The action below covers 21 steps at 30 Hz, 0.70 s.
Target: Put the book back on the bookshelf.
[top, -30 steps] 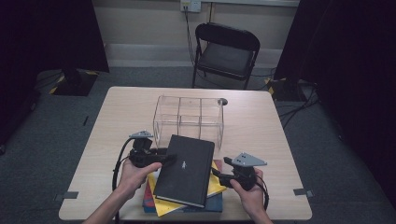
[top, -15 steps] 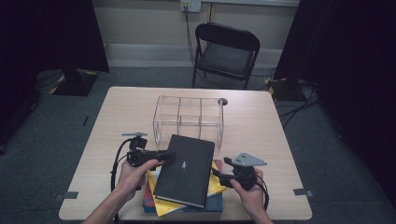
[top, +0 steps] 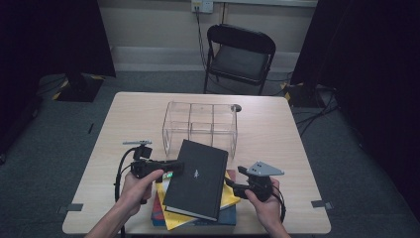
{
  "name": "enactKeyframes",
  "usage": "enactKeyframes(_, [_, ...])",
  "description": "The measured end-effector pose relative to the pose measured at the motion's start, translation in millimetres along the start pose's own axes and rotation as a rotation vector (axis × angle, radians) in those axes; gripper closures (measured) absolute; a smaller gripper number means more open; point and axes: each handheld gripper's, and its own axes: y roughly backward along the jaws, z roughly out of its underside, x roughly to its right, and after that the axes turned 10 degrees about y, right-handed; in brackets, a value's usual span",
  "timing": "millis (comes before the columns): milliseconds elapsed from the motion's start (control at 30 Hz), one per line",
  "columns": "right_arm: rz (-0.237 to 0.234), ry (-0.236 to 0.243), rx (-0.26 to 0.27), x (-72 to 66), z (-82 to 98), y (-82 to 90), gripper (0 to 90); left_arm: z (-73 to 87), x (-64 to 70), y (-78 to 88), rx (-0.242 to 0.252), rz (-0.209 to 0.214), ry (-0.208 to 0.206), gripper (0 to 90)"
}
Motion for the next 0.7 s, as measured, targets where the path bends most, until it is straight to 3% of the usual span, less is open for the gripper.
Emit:
enactKeyframes(200, [0.000,0.000,0.001,0.3,-0.1,0.1,34.9,0.9,4.9,2.4,-0.011,0.001,0.006,55.3])
enactKeyframes(333, [0.000,0.000,0.001,0.3,-0.1,0.0,34.9,3.3,1.3,1.9,-0.027,-0.013,0.035,55.3])
enactKeyframes(467, [0.001,-0.003,0.002,0.6,0.0,-0.1,34.8,2.7,-0.4,0.8,-0.026,0.001,0.042,53.3])
enactKeyframes(600, [-0.001,-0.002,0.002,0.8,0.0,-0.1,35.7,1.6,-5.0,-5.7,-0.021,-0.037,0.045,49.9])
enactKeyframes(700, [-0.003,-0.002,0.003,0.6,0.1,0.0,37.3,1.4,-7.4,-6.6,-0.023,-0.032,0.056,50.1])
